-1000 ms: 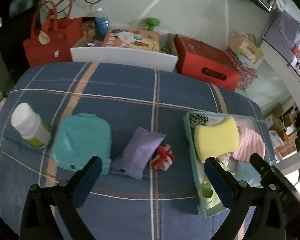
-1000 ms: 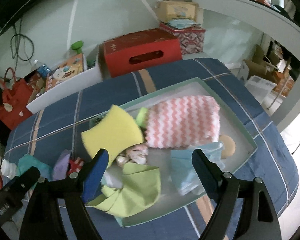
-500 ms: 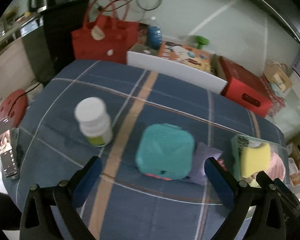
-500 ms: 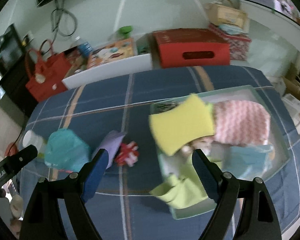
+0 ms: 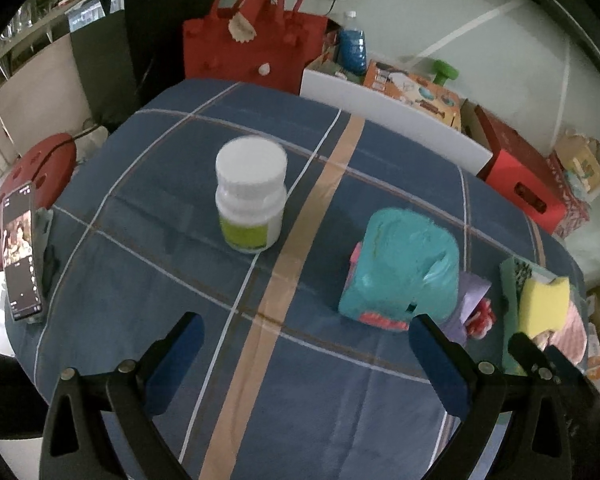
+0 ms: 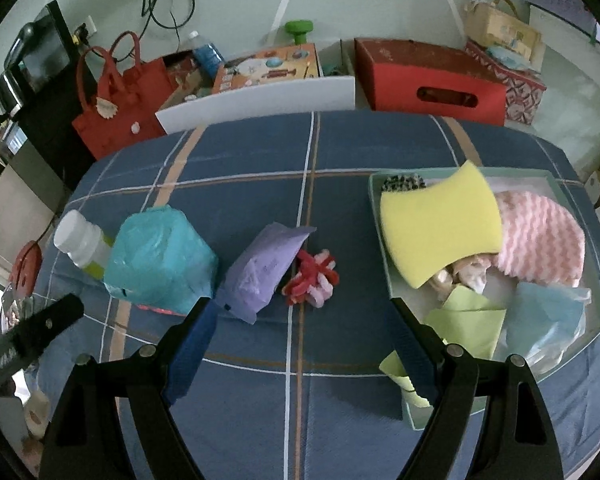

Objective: Organize soft objects
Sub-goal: 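Move both open tools back toward the red pipe-cleaner toy and purple pouch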

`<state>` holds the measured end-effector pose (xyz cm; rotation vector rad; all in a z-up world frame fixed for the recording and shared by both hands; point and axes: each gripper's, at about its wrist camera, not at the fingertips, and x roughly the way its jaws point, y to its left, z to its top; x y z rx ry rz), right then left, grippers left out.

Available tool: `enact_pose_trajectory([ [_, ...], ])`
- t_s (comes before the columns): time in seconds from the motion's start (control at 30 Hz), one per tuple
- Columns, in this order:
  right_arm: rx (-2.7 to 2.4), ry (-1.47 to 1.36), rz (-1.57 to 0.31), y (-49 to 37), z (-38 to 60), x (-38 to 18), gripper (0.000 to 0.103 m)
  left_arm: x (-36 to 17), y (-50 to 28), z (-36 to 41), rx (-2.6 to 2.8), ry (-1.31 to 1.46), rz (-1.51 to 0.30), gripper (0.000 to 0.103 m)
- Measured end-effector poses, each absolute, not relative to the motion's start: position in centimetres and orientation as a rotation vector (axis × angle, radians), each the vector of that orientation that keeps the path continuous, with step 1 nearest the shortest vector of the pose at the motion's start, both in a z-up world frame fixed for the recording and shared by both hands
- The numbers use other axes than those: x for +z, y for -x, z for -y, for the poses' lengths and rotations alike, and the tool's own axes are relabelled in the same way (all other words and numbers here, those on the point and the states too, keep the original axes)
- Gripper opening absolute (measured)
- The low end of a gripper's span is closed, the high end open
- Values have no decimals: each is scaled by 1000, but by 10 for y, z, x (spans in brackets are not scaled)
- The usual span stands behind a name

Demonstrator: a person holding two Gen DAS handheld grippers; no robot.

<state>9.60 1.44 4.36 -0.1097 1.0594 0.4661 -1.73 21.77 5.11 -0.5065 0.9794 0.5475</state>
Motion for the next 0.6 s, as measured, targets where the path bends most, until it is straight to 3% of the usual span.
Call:
enact_pose_trajectory([
  [0.6, 450, 124, -1101, -112, -15, 16, 86, 24, 10, -204, 488, 470, -1080, 103],
])
